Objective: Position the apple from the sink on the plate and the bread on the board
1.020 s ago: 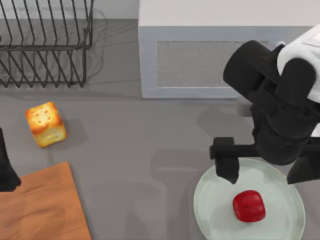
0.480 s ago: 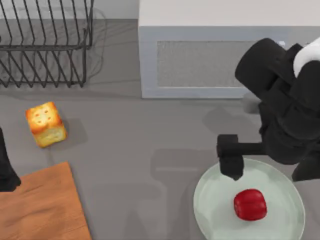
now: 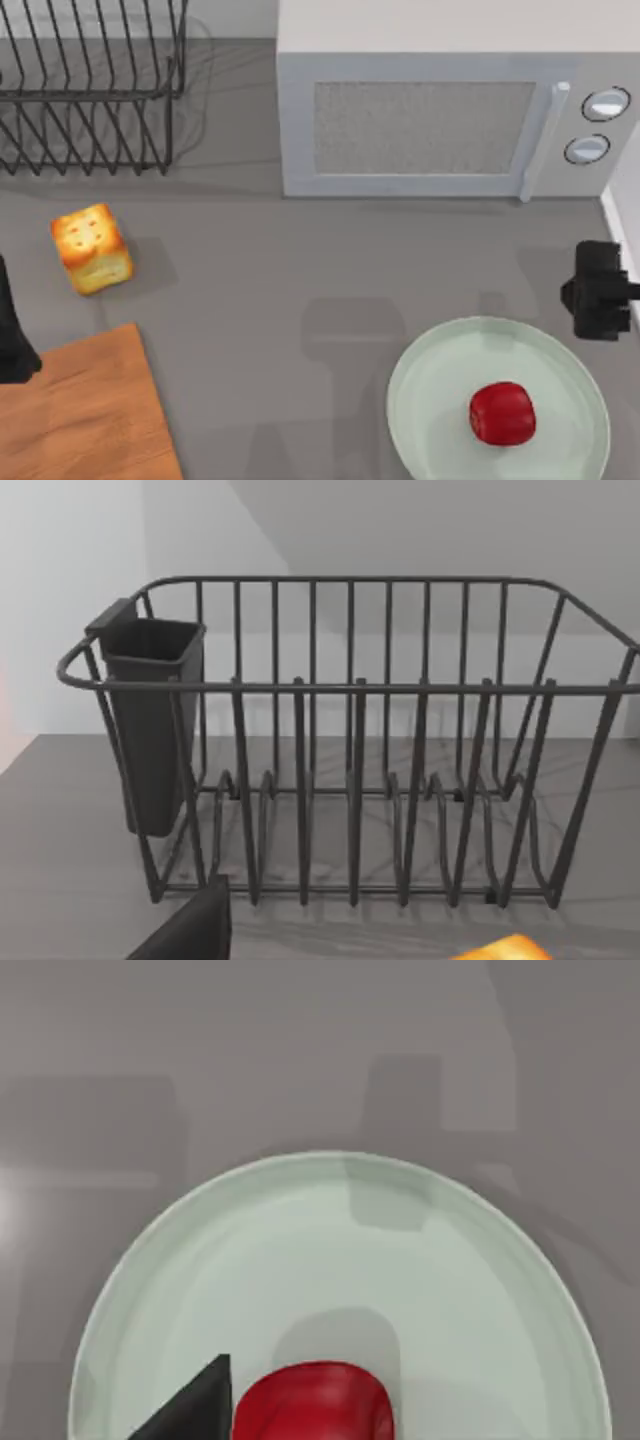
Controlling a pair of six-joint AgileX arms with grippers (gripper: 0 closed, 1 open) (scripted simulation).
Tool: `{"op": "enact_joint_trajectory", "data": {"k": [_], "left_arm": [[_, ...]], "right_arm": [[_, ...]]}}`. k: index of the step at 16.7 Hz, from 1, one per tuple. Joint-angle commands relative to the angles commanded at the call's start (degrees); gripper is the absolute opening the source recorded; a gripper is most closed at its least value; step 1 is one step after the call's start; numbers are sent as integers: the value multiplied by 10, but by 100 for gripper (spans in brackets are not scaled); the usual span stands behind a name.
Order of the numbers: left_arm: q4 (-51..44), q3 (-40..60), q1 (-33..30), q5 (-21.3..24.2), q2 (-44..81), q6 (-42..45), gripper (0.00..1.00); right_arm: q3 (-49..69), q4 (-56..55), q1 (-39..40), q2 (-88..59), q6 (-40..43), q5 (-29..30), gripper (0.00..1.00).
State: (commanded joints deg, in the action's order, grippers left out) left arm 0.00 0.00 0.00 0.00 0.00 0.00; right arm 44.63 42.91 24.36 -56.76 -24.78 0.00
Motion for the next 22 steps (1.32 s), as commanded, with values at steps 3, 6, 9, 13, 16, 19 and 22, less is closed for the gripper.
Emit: {"op": "enact_joint_trajectory", "data": {"k": [3,6,9,13,16,19,22], "left_arm": [[0,0,0,0,0,0,100],[0,0,0,0,0,0,100],[0,0,0,0,0,0,100],[0,0,0,0,0,0,100],[0,0,0,0,0,0,100],[0,0,0,0,0,0,100],[-16,17,-3,-1,16,17,100]], "right_arm": [[-123,-118,-66,173,68,0,100],[-247,-236,-133,339,135,0,100],[-354,-339,-190,470,194,0,100],[-438,-421,-238,559,243,0,100],[-446,-429,-244,568,248,0,100],[-446,-429,-244,568,248,0,100],[-446,-429,-244,568,248,0,100]]}}
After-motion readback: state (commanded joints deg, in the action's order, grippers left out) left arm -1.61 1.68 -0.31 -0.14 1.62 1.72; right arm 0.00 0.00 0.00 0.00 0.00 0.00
